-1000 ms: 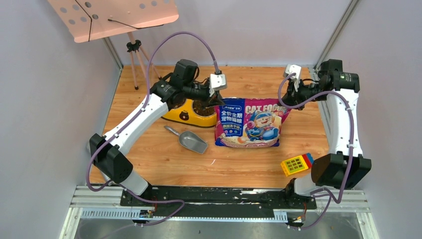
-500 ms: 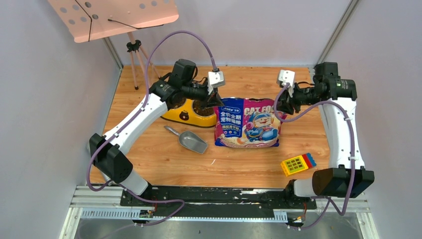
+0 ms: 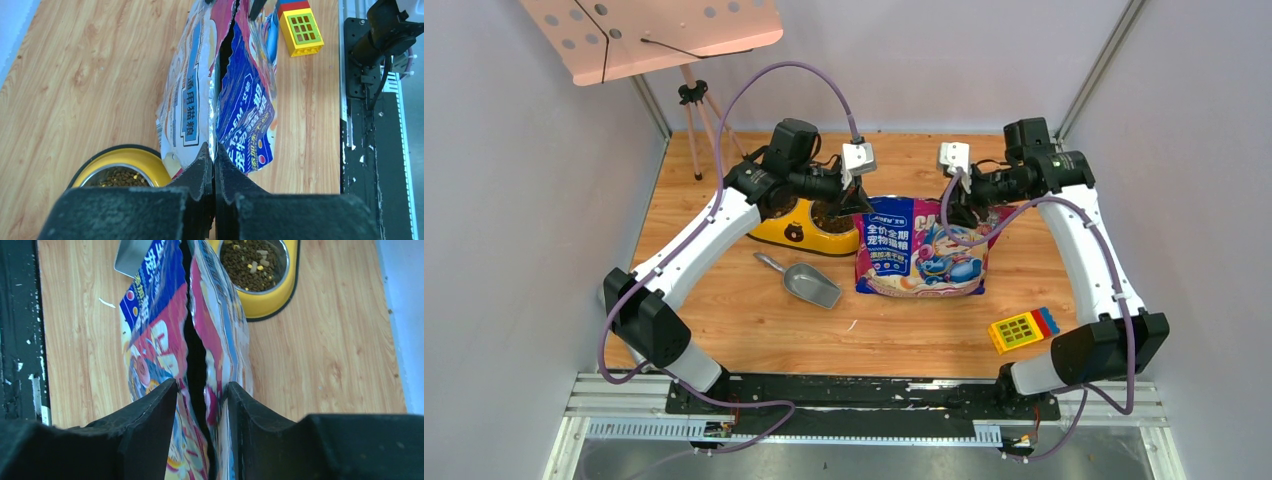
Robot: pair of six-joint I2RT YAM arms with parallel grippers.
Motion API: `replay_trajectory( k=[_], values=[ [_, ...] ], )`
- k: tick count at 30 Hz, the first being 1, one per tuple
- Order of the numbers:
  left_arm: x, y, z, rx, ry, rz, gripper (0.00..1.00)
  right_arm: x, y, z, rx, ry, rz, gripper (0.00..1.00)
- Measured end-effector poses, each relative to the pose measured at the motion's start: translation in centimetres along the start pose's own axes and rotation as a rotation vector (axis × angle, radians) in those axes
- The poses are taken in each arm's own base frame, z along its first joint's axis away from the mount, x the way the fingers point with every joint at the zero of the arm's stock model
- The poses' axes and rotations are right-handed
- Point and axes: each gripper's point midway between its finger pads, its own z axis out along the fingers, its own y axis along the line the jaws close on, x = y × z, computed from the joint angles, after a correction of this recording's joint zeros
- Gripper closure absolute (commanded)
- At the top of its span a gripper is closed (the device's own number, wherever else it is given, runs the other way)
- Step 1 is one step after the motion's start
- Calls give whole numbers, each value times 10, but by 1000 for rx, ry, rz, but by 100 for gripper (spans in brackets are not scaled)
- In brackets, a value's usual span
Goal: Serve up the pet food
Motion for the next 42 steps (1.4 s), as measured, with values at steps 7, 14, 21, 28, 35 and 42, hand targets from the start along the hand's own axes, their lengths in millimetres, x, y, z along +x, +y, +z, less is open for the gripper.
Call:
replay_trajectory(
  k=[7, 14, 21, 28, 35, 42],
  values=[
    [0, 0, 0, 0, 1, -2, 100, -18, 9, 21, -52, -37, 15, 59],
    [0, -1, 0, 0, 1, -10, 100, -34, 10, 30, -56, -82, 63, 86],
    [1, -1, 0, -3, 7, -14, 100, -33, 8, 32, -49, -76, 85, 100],
    [3, -1, -1, -4, 19, -3, 100, -21, 5, 20, -21, -20, 111, 94],
    [3, -3, 0, 6, 18, 6, 100, -15, 5, 6, -30, 26, 118, 91],
    [3, -4, 0, 8, 20, 14, 100, -5, 3, -3, -4, 70, 108, 100]
  ],
)
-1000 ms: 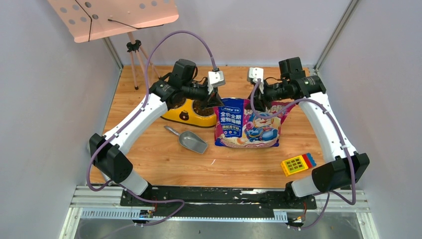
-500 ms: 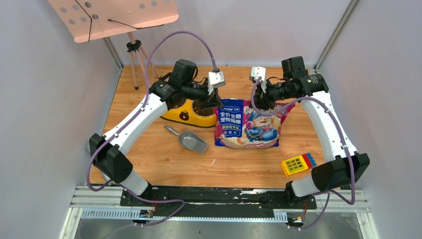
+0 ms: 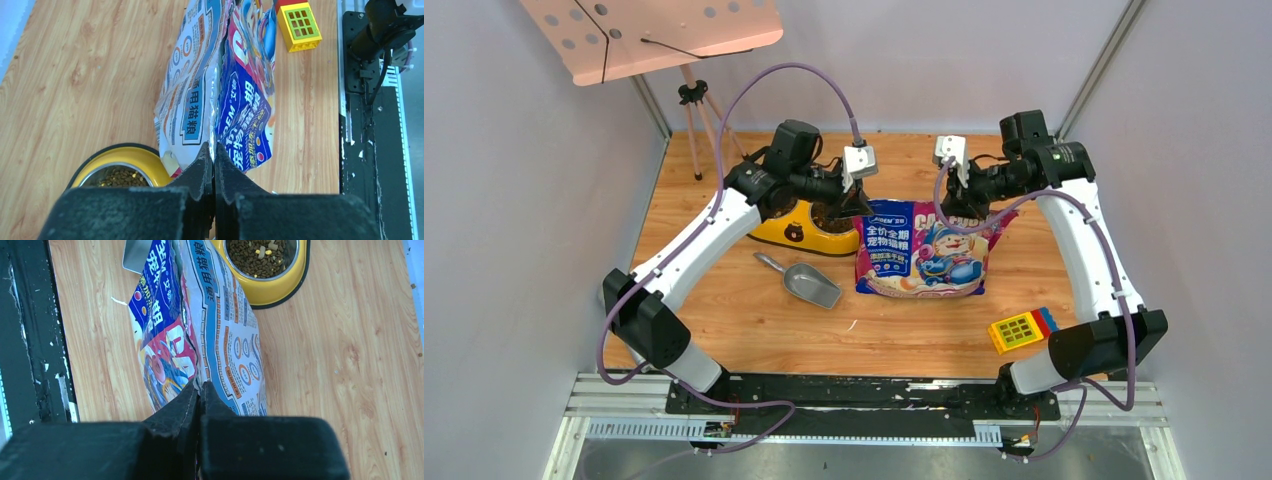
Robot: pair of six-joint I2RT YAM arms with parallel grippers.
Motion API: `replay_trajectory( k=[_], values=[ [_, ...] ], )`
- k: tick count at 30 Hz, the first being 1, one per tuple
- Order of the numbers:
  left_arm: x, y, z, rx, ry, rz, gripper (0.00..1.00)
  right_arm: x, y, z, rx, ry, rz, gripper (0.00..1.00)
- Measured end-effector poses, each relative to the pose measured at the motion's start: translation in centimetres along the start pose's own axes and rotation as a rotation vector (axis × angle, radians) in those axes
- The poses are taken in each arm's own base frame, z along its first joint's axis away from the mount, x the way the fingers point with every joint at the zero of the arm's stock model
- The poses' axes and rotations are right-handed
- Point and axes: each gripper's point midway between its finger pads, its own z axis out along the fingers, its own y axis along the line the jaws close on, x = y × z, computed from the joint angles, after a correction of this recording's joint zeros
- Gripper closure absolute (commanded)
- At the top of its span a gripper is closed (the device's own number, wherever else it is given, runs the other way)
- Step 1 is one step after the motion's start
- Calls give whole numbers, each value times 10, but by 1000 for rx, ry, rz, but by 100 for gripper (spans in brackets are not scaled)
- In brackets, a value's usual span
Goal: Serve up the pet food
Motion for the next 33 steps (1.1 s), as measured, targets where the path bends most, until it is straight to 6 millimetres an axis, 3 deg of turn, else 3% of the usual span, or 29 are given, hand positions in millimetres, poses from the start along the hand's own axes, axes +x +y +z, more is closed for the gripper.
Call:
replay_trajectory(
  k=[1, 3, 4, 6, 7, 9, 11, 12, 14, 16, 18, 19, 22, 24, 25, 26, 28, 30, 32, 33],
  values=[
    [0, 0, 0, 0, 0, 2, 100, 0, 0, 0, -1, 1, -7, 100],
    [0, 0, 0, 1, -1, 2, 100, 1, 0, -1, -4, -1, -17, 76],
    [0, 0, 0, 1, -1, 3, 100, 1, 1, -1, -5, -2, -18, 73],
    [1, 0, -1, -3, 3, 0, 100, 8, 0, -6, 8, 25, -6, 98],
    [1, 1, -1, -5, 4, -1, 100, 13, -2, -9, 19, 41, 1, 100],
    [0, 0, -1, -3, 2, 2, 100, 18, -4, -15, 32, 51, 13, 100],
    [0, -1, 0, 1, 1, 3, 100, 18, -3, -16, 28, 53, 16, 81],
    [0, -1, 0, 3, 0, 2, 100, 18, -2, -17, 26, 54, 15, 79],
    [0, -1, -1, -1, 4, 3, 100, 21, -5, -22, 41, 66, 18, 99],
    [0, 0, -1, -3, 3, 5, 100, 24, -9, -31, 64, 79, 25, 100],
    [-1, -1, 0, 1, 1, 9, 100, 26, -7, -33, 58, 79, 28, 85],
    [-1, -1, 0, 3, 0, 10, 100, 26, -7, -33, 56, 80, 25, 98],
    [-1, -1, 0, 3, -1, 12, 100, 29, -8, -40, 67, 91, 27, 100],
    [-2, -2, 0, 5, -3, 18, 100, 31, -8, -41, 59, 84, 40, 85],
    [-2, -1, 1, 4, -5, 20, 100, 32, -9, -42, 59, 80, 47, 96],
    [-2, -1, 0, 2, -2, 21, 100, 34, -11, -45, 68, 84, 53, 100],
    [-3, 0, 0, 1, -6, 24, 100, 37, -13, -52, 85, 90, 65, 100],
    [-3, -1, 1, 3, -7, 27, 100, 39, -13, -53, 83, 87, 67, 90],
    [-4, -1, 1, 3, -8, 28, 100, 40, -13, -54, 82, 89, 59, 100],
    [-3, -1, 1, 1, -6, 27, 100, 42, -14, -55, 88, 98, 55, 100]
  ],
)
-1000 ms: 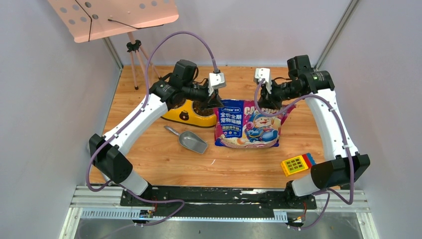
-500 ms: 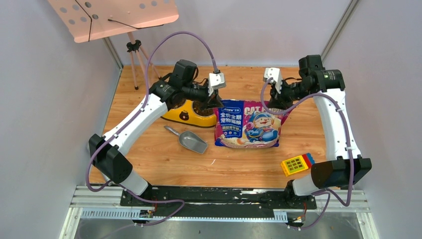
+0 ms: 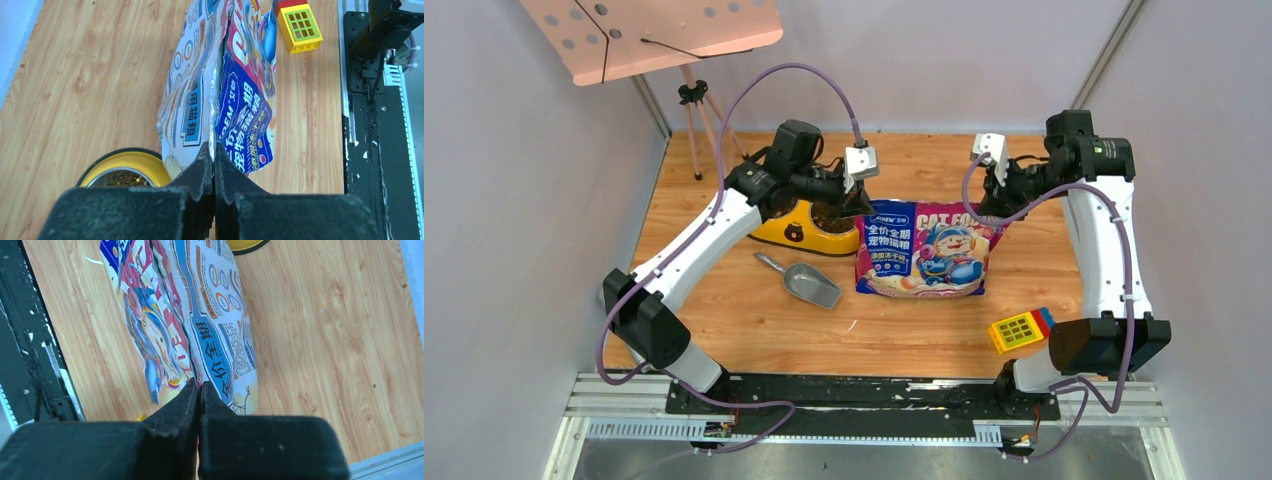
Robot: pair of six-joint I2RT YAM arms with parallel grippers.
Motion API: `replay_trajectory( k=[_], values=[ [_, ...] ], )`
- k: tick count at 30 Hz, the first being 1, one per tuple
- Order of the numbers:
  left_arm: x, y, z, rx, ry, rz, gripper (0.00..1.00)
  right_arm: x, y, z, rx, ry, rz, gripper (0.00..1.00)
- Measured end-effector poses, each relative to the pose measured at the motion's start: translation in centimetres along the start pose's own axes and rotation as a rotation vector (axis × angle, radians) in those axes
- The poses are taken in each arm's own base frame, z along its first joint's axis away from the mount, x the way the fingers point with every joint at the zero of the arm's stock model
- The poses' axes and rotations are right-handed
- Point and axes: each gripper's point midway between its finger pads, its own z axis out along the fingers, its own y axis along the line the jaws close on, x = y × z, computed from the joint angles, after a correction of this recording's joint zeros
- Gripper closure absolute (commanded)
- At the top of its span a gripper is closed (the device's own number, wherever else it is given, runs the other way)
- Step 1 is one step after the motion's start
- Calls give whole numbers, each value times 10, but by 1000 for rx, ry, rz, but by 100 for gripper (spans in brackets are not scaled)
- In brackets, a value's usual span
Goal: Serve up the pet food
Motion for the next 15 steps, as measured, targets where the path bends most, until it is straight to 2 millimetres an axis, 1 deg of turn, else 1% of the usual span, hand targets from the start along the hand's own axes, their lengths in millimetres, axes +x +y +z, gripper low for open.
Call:
replay_trajectory(
  k=[1, 2, 3, 4, 5, 6, 7, 8, 9, 10, 11, 13, 15],
  values=[
    [-1, 0, 0, 1, -3, 1, 100, 1, 0, -2, 4, 0, -3, 100],
    [-1, 0, 0, 1, -4, 3, 100, 2, -1, -2, 5, 0, -8, 91],
    [-1, 0, 0, 1, -5, 5, 100, 2, -1, -3, 4, 0, -14, 75],
    [-2, 0, 1, 2, -6, 5, 100, 3, -1, -3, 6, 5, -20, 73],
    [-1, 0, 0, -1, -4, 4, 100, 4, -2, -4, 10, 10, -20, 85],
    [0, 1, 0, -2, 2, 0, 100, 12, -6, -8, 32, 42, -19, 99],
    [2, 1, -1, -5, 6, -5, 100, 20, -10, -14, 57, 71, -9, 100],
    [2, 2, -1, -7, 4, -5, 100, 27, -13, -19, 74, 91, 3, 98],
    [0, 2, -1, -6, -1, 1, 100, 29, -12, -22, 74, 86, 17, 89],
    [0, 1, 0, -4, 0, 2, 100, 30, -13, -23, 75, 87, 18, 96],
    [0, 1, 0, -3, 0, 3, 100, 31, -12, -23, 73, 89, 14, 100],
    [0, 1, 0, -2, -1, 3, 100, 31, -12, -25, 77, 92, 6, 100],
    [0, 1, 0, -2, -1, 3, 100, 32, -12, -25, 76, 93, 2, 74]
  ],
)
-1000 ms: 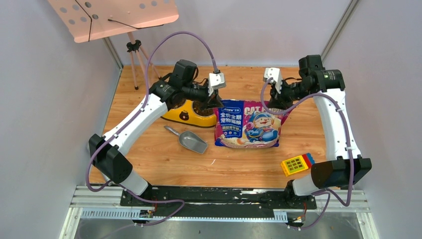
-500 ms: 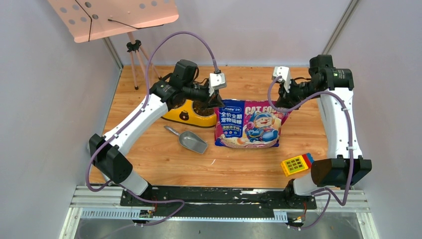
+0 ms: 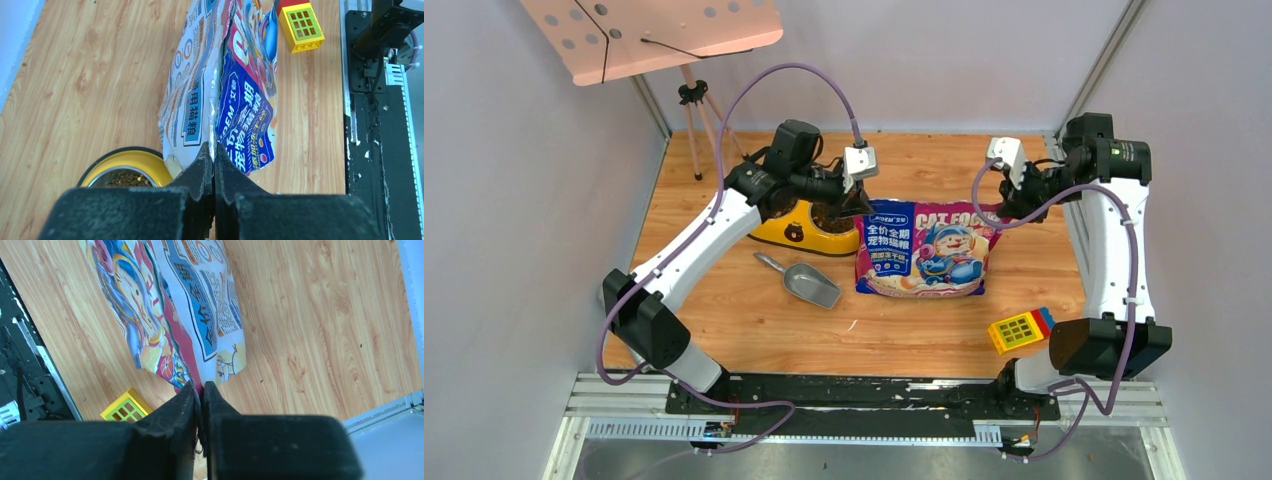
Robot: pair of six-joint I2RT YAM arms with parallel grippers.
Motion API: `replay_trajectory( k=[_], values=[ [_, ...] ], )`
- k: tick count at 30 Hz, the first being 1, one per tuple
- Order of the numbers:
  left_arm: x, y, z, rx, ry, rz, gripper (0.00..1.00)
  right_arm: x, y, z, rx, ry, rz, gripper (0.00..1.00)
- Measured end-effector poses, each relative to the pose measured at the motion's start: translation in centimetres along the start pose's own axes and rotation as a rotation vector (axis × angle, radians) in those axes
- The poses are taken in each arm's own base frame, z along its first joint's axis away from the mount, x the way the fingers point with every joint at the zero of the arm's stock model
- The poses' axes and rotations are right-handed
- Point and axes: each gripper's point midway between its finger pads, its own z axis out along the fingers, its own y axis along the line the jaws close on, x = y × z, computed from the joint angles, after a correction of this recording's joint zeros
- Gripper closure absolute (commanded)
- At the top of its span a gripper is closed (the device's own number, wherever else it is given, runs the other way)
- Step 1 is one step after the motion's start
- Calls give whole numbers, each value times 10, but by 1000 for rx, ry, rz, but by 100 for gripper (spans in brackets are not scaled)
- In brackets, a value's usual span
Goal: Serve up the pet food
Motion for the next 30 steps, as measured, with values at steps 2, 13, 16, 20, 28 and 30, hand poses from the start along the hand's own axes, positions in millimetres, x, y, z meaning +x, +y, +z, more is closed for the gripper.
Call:
replay_trajectory(
  k=[2, 13, 16, 20, 28, 30],
  values=[
    [0, 0, 0, -1, 1, 0, 100, 1, 0, -1, 3, 5, 4, 98],
    [-5, 7, -2, -37, -20, -15, 26, -4, -8, -12, 48, -36, 49, 40],
    [-18, 6, 6, -51, -49, 13, 25, -13, -3, -8, 32, -98, 67, 38],
    [-40, -4, 32, -17, -73, 58, 30, -24, 12, 3, -11, -166, 69, 38],
    [-32, -5, 78, 40, -42, 4, 51, -61, 39, 16, -43, -279, -21, 44],
    [-29, -5, 81, 43, -37, -7, 57, -70, 44, 25, -66, -294, -45, 50]
  ],
)
